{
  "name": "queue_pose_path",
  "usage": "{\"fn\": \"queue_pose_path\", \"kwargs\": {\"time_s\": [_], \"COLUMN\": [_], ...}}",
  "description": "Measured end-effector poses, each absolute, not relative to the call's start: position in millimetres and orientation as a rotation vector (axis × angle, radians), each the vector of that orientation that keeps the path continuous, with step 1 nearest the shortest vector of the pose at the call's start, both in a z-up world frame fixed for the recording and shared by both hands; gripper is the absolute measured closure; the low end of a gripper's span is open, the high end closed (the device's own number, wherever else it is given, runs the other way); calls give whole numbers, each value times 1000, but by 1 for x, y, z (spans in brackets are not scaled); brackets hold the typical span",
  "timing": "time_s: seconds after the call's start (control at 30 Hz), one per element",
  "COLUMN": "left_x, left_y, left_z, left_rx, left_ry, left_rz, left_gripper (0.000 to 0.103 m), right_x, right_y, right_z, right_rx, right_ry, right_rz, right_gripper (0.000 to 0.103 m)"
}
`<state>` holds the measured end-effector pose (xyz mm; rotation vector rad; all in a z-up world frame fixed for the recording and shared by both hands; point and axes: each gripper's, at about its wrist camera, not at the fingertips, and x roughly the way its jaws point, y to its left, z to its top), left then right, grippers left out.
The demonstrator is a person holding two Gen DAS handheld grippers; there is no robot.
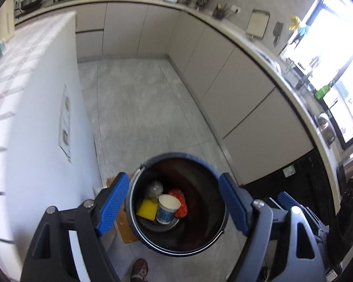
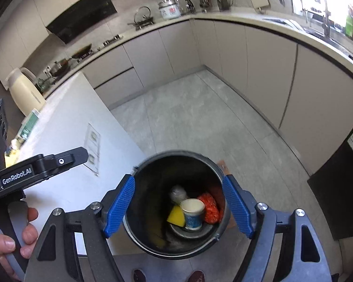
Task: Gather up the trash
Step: 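Carry the cup and plastic wrap over the black bin and open both tools, then move both open tools back over the island toward the remaining trash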
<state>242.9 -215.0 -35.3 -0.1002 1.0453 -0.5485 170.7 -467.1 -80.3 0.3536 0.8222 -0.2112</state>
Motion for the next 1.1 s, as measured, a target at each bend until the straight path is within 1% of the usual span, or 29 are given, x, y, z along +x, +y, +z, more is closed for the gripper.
{"fn": "queue_pose_path", "kwargs": {"time_s": [0.17,0.37,0.57,0.83,1.1], "left_x": [233,232,230,227,242], "left_y": [-179,-127,-71,23,118], "left_z": [2,26,33,41,44], "left_rx": [-113,-140,-172,-175,-184], "left_ry": [981,924,901,878,855], "left_rz": [-520,-450,-381,-321,-258], "left_gripper": [23,23,23,23,23], "right_x": [174,181,204,225,250], "right_y": [-447,-399,-333,-235,-127], "right_z": [-52,-25,-8,3,12], "right_rx": [338,318,284,253,211], "right_ry": [784,739,722,733,729], "right_rz": [-162,-57,47,99,150], "right_gripper": [24,24,24,24,23]}}
